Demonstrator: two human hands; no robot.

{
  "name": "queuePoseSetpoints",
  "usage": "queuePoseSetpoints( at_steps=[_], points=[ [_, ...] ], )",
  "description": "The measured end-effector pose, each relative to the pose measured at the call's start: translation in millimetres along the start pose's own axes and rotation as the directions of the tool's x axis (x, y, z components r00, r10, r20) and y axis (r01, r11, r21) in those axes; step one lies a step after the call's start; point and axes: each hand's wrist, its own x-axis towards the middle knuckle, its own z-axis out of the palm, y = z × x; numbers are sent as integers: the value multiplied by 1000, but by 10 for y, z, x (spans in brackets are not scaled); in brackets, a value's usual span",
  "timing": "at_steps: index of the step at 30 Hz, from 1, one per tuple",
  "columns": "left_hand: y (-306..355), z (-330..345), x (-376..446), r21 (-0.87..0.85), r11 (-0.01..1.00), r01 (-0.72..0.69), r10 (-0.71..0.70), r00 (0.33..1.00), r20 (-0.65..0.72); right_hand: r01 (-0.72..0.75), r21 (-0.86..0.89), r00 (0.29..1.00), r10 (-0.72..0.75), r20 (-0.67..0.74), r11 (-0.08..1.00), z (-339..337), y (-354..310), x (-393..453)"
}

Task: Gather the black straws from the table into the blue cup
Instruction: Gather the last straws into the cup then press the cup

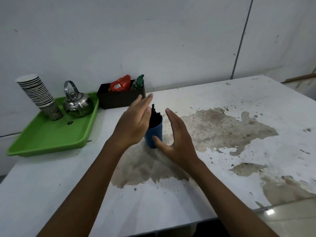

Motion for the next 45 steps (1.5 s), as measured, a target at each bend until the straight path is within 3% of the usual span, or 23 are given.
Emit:
queuePoseSetpoints(
  at_steps=[2, 6, 10, 15, 17, 20, 22, 25, 28, 35, 40, 45],
  points=[
    [-2, 54, -16, 119, 993, -25, 21, 999, 37, 57, -20, 998, -57, 18, 998, -28, -49, 55],
    [-58, 145, -11, 188, 981, -57, 43, 996, 76, 15, -11, 997, -14, 79, 1000, -80, -127, 68],
    [-110, 172, 2, 151, 987, -64, 45, 991, 123, -20, 6, 994, 19, 111, 1000, -102, -156, 49],
    [-131, 145, -42, 159, 986, -57, 60, 998, -11, -8, -27, 995, 11, 104, 1000, -74, -156, 76],
    [-143, 165, -72, 171, 985, -33, 28, 999, 34, 48, -91, 992, -37, 122, 995, -51, -131, 79],
    [-143, 161, -90, -72, 997, 26, -19, 994, 105, 112, -170, 984, -86, 154, 979, -23, -97, 61],
    [-122, 119, -112, -235, 971, 43, -33, 998, 45, 134, -180, 983, -108, 146, 974, -23, -89, 59],
    [-139, 82, -169, -289, 956, 58, -76, 996, -52, 114, -96, 986, -100, 135, 989, -53, -131, 106],
    [-212, 115, -213, -329, 940, 92, -120, 991, -64, 98, -92, 988, -86, 129, 991, -65, -218, 225],
    [-292, 272, -260, -96, 985, 143, -144, 989, -7, 242, -375, 944, -128, 305, 895, 21, -196, 367],
    [-270, 209, -231, 110, 986, 124, -122, 992, -21, 285, -409, 933, -152, 327, 867, 4, -227, 396],
    [-199, 97, -244, 109, 992, 68, -52, 989, -141, 187, -317, 954, -95, 285, 930, -36, -255, 471]
  ],
)
